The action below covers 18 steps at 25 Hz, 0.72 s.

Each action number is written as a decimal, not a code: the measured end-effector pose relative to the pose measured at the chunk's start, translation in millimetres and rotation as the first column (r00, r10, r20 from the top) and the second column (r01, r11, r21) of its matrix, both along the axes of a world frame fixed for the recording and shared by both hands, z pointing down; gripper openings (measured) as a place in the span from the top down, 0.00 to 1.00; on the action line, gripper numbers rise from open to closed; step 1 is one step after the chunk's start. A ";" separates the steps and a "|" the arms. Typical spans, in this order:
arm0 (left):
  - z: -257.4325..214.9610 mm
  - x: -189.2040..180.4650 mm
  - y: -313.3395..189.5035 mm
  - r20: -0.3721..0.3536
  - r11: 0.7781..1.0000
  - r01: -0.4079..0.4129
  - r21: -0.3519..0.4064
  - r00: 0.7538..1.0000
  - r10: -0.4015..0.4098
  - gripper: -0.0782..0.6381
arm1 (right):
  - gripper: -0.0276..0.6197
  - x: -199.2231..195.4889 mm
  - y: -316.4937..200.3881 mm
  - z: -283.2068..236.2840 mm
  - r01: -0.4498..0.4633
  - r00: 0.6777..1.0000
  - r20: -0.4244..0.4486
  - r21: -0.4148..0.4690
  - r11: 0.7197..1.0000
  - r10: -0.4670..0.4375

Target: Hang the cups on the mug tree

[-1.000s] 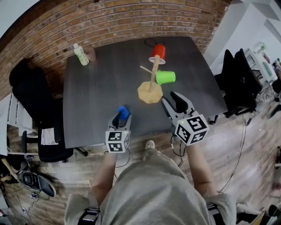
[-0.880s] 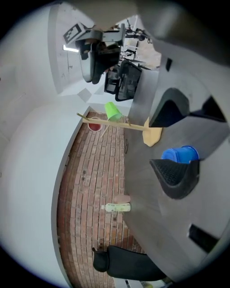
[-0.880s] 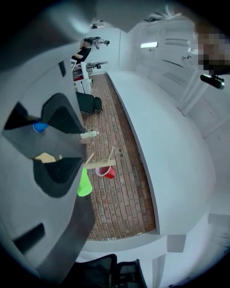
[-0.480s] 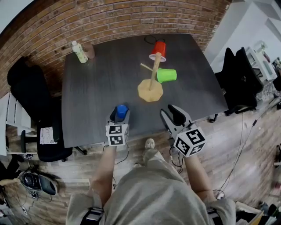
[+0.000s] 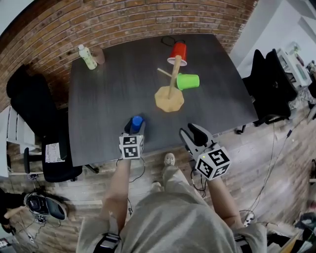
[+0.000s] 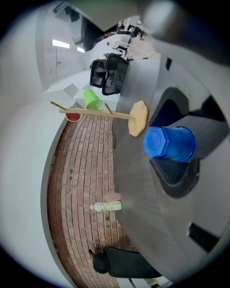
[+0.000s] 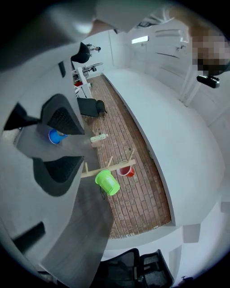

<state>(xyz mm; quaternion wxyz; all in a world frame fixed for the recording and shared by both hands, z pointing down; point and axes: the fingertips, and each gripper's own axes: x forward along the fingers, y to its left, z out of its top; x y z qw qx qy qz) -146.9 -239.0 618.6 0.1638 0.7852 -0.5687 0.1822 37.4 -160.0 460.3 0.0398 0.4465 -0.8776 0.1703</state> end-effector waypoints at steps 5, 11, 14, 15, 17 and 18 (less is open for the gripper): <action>-0.1 1.4 -0.5 0.006 1.000 -0.016 -0.008 1.000 0.016 0.59 | 0.73 0.0 2.8 1.0 -0.004 1.000 0.002 -0.003 1.000 0.004; -3.7 2.8 2.1 0.005 1.000 -0.017 0.010 1.000 0.017 0.60 | 0.73 1.3 8.2 -2.0 -0.008 1.000 0.000 0.004 1.000 0.008; -16.9 6.5 5.7 -0.007 0.999 -0.028 0.023 1.000 0.028 0.60 | 0.74 1.0 12.0 -4.3 -0.014 1.000 0.006 0.006 1.000 0.014; -21.0 7.4 6.6 -0.012 0.999 -0.033 0.031 0.999 0.033 0.60 | 0.74 0.7 13.5 -5.1 -0.016 1.000 0.008 0.007 1.000 0.016; -29.7 10.1 8.4 -0.020 0.998 -0.046 0.049 0.999 0.047 0.60 | 0.74 0.3 16.8 -6.9 -0.018 1.000 0.008 0.012 1.000 0.018; -35.0 11.8 8.9 -0.022 0.997 -0.053 0.060 0.998 0.055 0.60 | 0.74 0.6 18.1 -7.8 -0.020 1.000 0.008 0.015 1.000 0.020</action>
